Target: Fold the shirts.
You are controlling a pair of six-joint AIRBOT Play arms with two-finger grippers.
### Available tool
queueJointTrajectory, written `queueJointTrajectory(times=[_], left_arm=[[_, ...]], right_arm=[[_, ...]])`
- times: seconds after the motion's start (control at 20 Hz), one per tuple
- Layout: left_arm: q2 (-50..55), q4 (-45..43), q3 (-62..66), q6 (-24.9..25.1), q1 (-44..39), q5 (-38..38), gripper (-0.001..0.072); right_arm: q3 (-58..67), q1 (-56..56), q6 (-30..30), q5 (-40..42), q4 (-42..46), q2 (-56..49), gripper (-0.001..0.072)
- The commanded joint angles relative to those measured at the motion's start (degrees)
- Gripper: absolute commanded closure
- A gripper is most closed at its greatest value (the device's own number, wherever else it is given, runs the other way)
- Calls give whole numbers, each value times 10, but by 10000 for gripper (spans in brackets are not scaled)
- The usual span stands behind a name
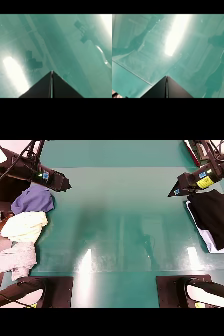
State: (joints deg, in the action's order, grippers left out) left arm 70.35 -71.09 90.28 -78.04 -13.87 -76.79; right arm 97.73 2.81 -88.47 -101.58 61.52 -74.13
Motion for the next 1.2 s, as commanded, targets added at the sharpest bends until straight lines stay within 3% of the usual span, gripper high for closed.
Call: queueJointTrajectory(times=[0.0, 0.05, 0.1, 0.15, 0.2, 0.35, 0.7, 1.05, 1.1, 1.15], left_arm=[[0, 6, 0, 0, 0, 26, 680], [0, 1, 0, 5, 0, 48, 680], [0, -25, 0, 5, 0, 63, 621], [2, -86, 0, -6, 0, 75, 253], [8, -174, 0, -51, 2, 79, 60], [46, -352, 0, -118, 47, 70, 55], [199, -286, 0, -132, 211, 134, 55], [288, -283, 0, -133, 244, 175, 62], [288, -280, 2, -133, 244, 179, 260], [288, -277, 6, -132, 244, 177, 544]], right_arm=[[0, 1, 0, -2, 0, 0, 696], [0, 1, 0, -2, 0, 0, 696], [0, 1, 0, -2, 0, 0, 697], [0, 1, 0, -2, 0, 0, 696], [0, 1, 0, -2, 0, 0, 697], [0, 1, 0, -6, 0, 0, 696], [0, 2, -2, -5, 0, 0, 696], [0, 2, -16, -4, 0, 0, 697], [0, 2, -16, -4, 0, 0, 697], [0, 2, -16, -4, 0, 0, 697]])
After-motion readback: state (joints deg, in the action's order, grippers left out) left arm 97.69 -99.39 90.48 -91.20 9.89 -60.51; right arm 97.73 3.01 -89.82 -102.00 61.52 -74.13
